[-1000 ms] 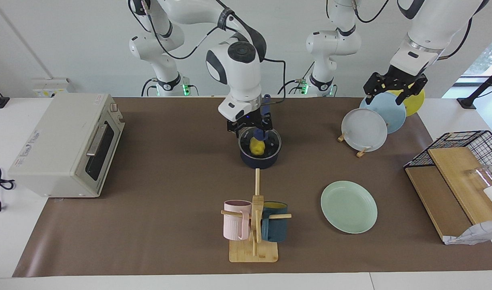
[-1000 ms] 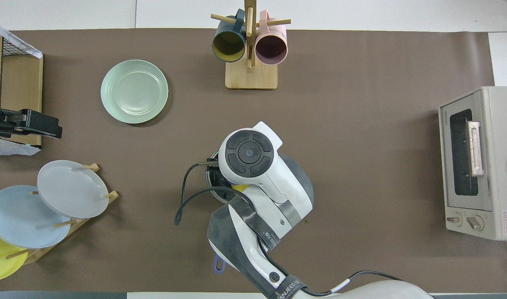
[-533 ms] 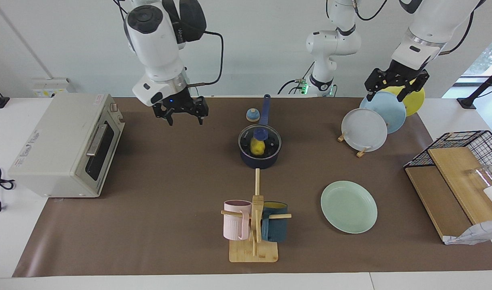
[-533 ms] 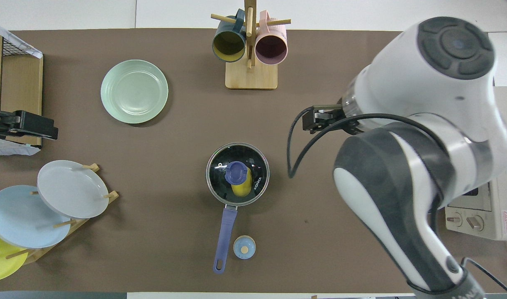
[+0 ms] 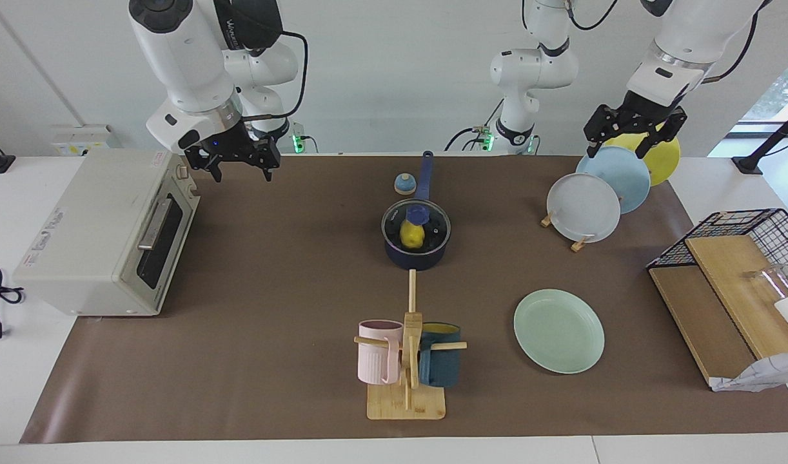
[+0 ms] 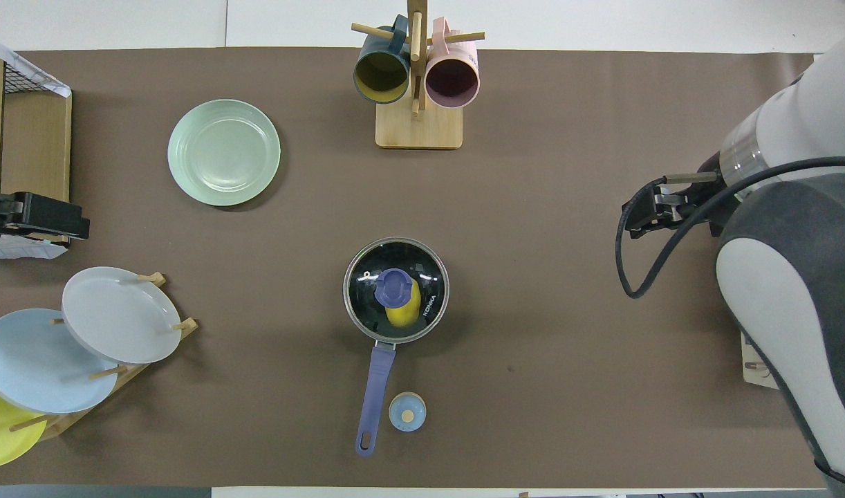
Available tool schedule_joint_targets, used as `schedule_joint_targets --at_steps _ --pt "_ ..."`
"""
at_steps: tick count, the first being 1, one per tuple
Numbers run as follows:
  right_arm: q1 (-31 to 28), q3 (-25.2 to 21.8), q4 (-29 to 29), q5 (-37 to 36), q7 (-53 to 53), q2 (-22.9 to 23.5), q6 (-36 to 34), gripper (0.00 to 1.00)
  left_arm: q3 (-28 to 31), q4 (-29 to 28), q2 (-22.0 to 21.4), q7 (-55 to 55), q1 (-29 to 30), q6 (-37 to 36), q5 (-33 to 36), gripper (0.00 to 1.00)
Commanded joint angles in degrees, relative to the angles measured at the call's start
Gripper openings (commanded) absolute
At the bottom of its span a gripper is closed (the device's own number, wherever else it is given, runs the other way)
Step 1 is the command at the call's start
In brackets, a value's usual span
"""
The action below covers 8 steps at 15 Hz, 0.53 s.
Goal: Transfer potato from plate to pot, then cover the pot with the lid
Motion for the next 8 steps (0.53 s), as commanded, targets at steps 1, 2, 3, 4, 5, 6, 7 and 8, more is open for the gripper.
schedule_joint_targets --at_steps 1,2,3,4,5,6,7,8 --pt "-1.43 -0.13 -2.97 -0.47 -1.28 -3.08 -0.16 1.0 -0.34 -1.76 -0.95 0.7 0.65 -0.87 0.91 1.0" --pt "-2.65 -0.22 -4.63 -0.47 -1.63 -4.31 0.19 1.0 -0.34 -1.84 -0.69 0.61 0.65 -0.78 0.91 1.0" --pt "-3.02 -0.14 -5.95 -0.47 -1.63 -5.1 1.15 1.0 -0.34 -2.19 -0.69 0.7 0.65 -0.69 0.82 1.0" --pt "-3.28 -0.22 -6.23 -0.47 -1.46 -5.11 1.77 1.0 -0.34 -2.28 -0.69 0.7 0.65 -0.78 0.73 1.0" --pt "-4.67 -0.22 -6.06 -0.47 -1.72 -4.67 1.86 1.0 -0.34 -2.29 -0.69 0.7 0.48 -0.87 0.65 1.0" --pt "-5.56 -0.22 -6.14 -0.39 -2.42 -4.67 1.86 1.0 -0.34 -2.29 -0.69 0.7 0.39 -0.78 0.65 1.0" --pt "-5.74 -0.22 -6.23 -0.38 -3.9 -4.67 1.6 1.0 -0.34 -2.37 -0.69 0.79 0.39 -0.69 0.65 1.0" --pt "-6.09 -0.22 -6.23 -0.38 -4.01 -4.67 1.51 1.0 -0.43 -2.37 -0.69 0.79 0.47 -0.78 0.56 1.0"
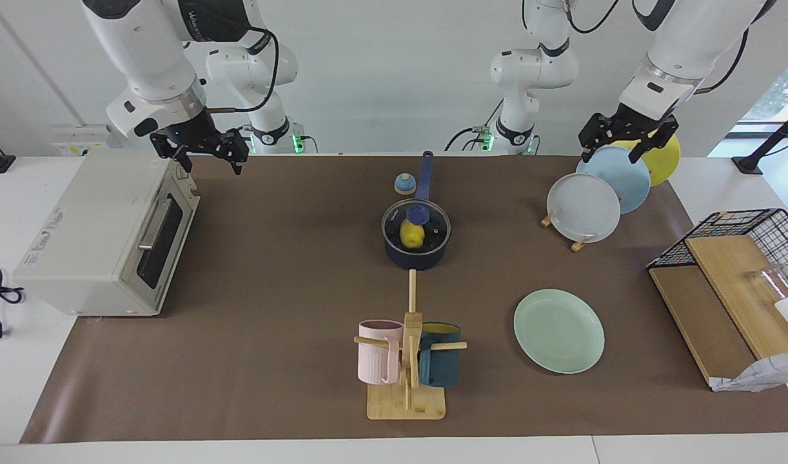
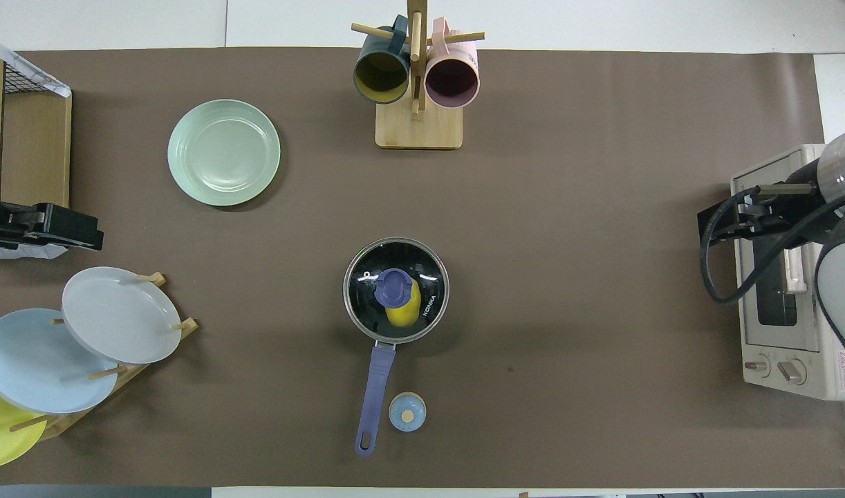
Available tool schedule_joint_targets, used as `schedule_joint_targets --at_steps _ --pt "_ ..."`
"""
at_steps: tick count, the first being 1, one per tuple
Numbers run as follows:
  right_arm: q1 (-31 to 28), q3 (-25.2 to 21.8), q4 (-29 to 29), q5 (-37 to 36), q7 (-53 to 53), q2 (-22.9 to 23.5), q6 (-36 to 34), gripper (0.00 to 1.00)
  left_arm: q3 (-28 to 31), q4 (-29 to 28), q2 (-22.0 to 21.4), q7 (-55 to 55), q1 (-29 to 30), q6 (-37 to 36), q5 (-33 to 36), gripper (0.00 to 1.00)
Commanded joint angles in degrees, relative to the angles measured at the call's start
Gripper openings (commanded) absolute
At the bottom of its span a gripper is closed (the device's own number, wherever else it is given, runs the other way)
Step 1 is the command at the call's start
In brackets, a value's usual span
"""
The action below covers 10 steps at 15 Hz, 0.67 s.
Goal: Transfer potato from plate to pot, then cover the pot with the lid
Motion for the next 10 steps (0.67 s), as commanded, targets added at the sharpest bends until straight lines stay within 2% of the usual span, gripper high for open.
schedule_joint_targets --at_steps 1,10 --pt "-1.81 0.54 -2.01 -0.29 -2.38 -1.36 1.2 1.0 -0.31 -0.59 -0.71 0.79 0.47 -0.64 0.47 1.0" --pt "-2.26 0.63 -1.58 -0.38 -5.37 -1.36 1.29 1.0 -0.31 -0.59 -0.71 0.79 0.56 -0.46 0.47 1.0"
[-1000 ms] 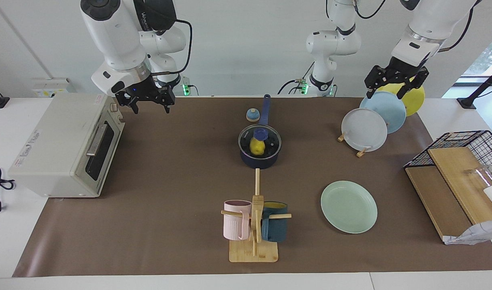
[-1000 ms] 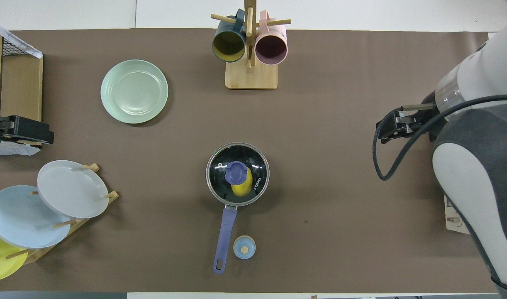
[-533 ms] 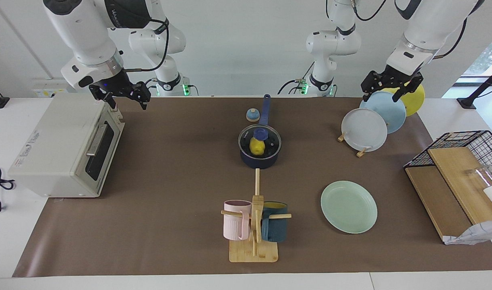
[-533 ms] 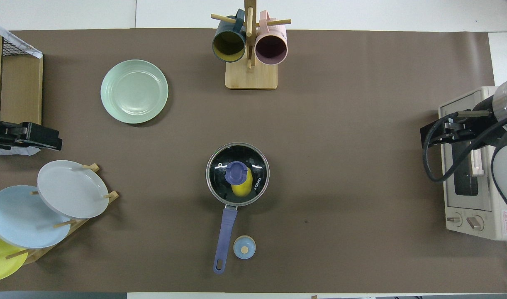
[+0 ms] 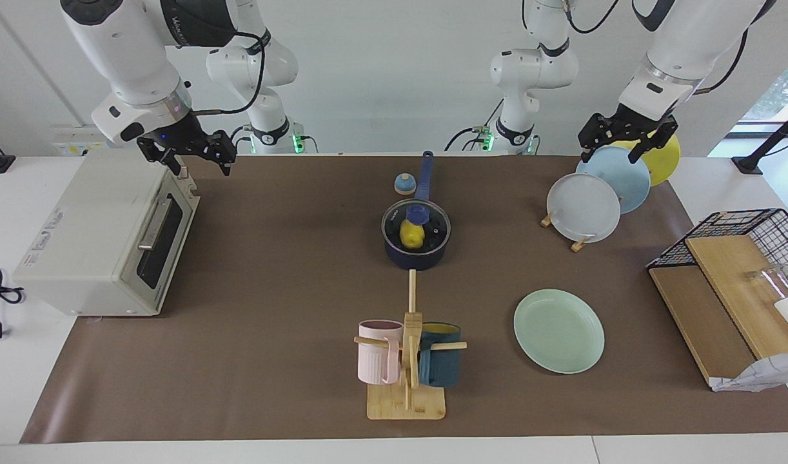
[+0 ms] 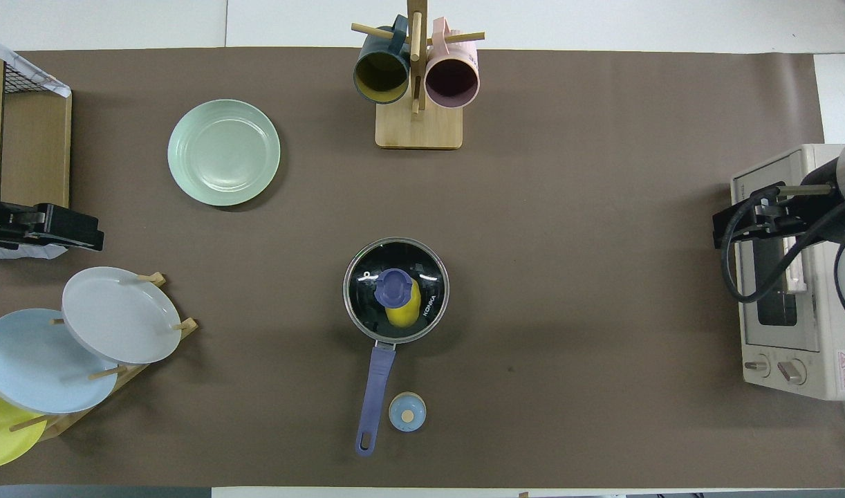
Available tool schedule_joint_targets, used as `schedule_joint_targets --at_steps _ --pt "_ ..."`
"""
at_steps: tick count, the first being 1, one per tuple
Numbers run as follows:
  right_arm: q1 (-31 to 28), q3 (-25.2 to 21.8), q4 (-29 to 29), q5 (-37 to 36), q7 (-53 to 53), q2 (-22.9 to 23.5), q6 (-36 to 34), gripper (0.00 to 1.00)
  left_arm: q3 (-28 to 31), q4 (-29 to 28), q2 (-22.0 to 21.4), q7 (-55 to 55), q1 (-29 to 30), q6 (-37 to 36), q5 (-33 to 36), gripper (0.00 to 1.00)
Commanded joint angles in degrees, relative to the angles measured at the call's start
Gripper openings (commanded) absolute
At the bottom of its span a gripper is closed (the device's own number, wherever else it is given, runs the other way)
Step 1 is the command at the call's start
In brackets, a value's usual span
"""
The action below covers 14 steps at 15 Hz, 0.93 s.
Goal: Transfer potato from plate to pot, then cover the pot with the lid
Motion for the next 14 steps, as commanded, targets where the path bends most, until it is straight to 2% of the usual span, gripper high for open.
schedule_joint_targets --at_steps 1,8,14 --pt "-0.87 0.63 -1.3 -0.38 -1.44 -1.26 1.05 1.0 -0.3 -0.47 -0.71 0.7 0.56 -0.55 0.47 1.0" --pt "-0.96 0.28 -0.51 -0.46 -1.53 -1.78 0.27 1.0 -0.3 -0.47 -0.71 0.7 0.56 -0.29 0.38 1.0" --pt "-1.84 -2.79 -0.69 -0.2 -3.1 -1.79 1.23 1.0 -0.3 -0.38 -0.62 0.44 0.56 -0.2 0.21 1.0"
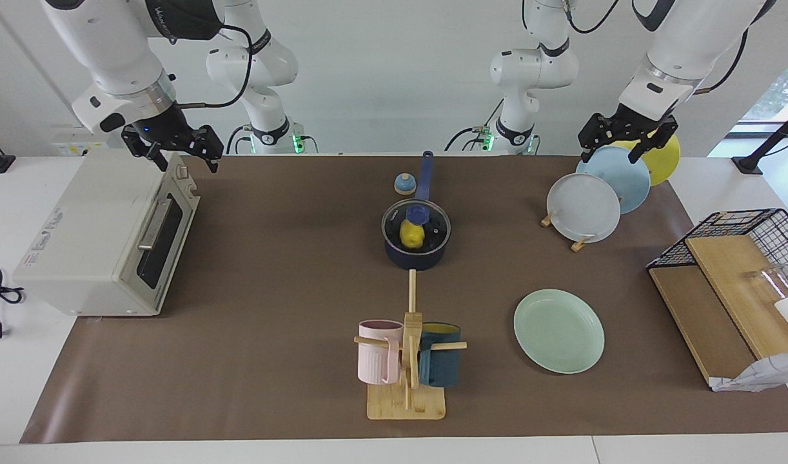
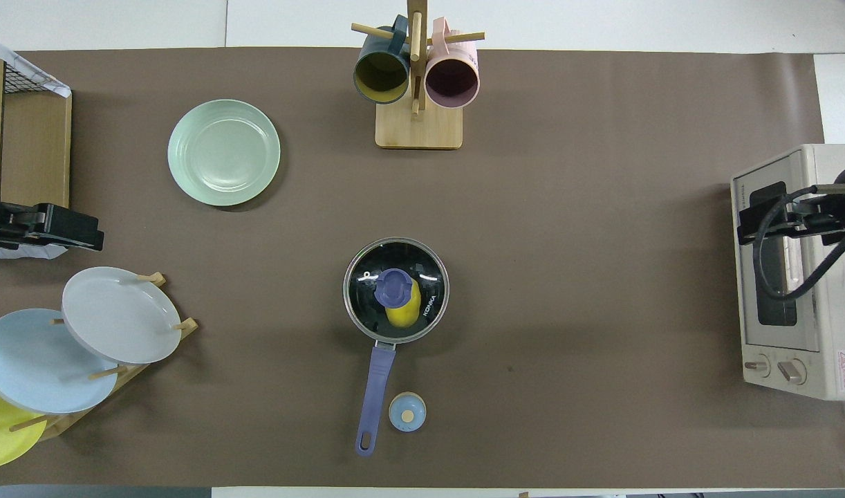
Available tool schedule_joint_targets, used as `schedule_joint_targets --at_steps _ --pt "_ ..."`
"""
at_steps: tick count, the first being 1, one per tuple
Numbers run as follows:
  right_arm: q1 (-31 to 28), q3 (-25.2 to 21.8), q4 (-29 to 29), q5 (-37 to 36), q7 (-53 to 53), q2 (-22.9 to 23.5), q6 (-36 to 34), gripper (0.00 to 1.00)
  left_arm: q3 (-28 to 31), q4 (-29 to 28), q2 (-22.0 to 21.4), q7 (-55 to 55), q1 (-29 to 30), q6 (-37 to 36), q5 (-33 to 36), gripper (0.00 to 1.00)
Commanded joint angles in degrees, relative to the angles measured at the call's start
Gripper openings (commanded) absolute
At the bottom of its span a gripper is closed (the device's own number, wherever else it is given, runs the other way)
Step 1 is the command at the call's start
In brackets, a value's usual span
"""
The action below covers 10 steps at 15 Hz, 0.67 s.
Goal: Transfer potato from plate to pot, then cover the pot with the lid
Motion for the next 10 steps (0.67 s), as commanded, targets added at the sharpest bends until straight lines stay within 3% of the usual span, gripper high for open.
schedule_joint_targets --at_steps 1,10 --pt "-1.4 0.02 -0.9 -0.06 -2.37 -0.85 0.87 1.0 -0.3 -0.38 -0.62 0.44 0.56 -0.2 0.21 1.0" --pt "-1.49 0.63 -1.17 0.11 -2.46 -0.94 0.78 1.0 -0.3 -0.29 -0.62 0.35 0.56 -0.2 0.29 1.0"
